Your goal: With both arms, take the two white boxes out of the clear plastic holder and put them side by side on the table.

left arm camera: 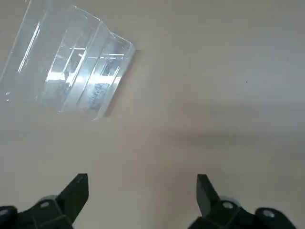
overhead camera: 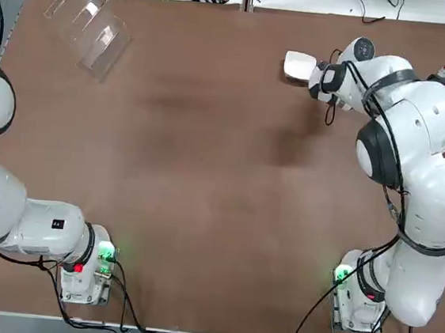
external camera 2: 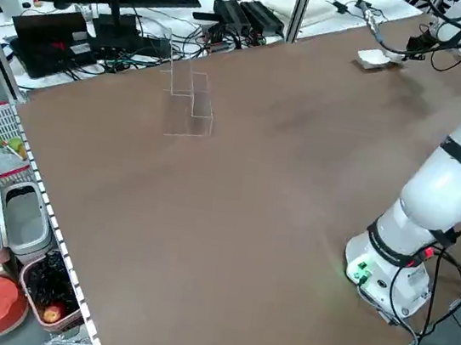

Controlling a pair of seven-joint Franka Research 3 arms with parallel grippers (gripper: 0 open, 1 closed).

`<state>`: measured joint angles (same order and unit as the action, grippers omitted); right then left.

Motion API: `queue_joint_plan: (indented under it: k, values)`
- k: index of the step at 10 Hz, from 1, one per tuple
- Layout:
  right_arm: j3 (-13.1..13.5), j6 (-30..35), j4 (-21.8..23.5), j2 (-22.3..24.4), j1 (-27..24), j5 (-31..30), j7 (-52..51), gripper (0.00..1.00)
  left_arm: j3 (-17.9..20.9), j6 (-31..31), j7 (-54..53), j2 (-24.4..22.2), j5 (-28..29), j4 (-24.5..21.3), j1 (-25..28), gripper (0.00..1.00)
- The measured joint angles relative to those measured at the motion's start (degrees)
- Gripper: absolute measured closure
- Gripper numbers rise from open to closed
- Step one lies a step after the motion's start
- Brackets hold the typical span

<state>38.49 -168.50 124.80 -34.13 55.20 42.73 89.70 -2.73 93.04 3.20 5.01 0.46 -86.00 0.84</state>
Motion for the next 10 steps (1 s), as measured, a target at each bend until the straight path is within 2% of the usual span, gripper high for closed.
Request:
queue_joint_plan:
  k: [1,2,5,8,10]
  values:
    - [0.0,0.0,0.0,-0.1,0.0,0.0,-0.1,0.96,0.0,0.0,0.0,0.0,0.0,0.0,0.0,0.00]
    - [0.1,0.0,0.0,-0.1,0.0,0.0,-0.2,0.87,0.0,0.0,0.0,0.0,0.0,0.0,0.0,0.00]
    - [0.2,-0.1,-0.1,-0.2,-0.1,0.0,-0.4,0.75,0.0,0.0,0.0,0.0,0.0,0.0,0.0,0.00]
    - [1.1,1.1,-1.2,0.0,0.0,0.0,-0.8,0.73,0.0,0.0,0.0,0.0,0.0,0.0,0.0,0.00]
    - [2.9,5.7,-2.6,1.6,0.1,-0.1,-2.6,0.70,0.0,0.0,0.0,0.0,0.0,0.0,0.0,0.00]
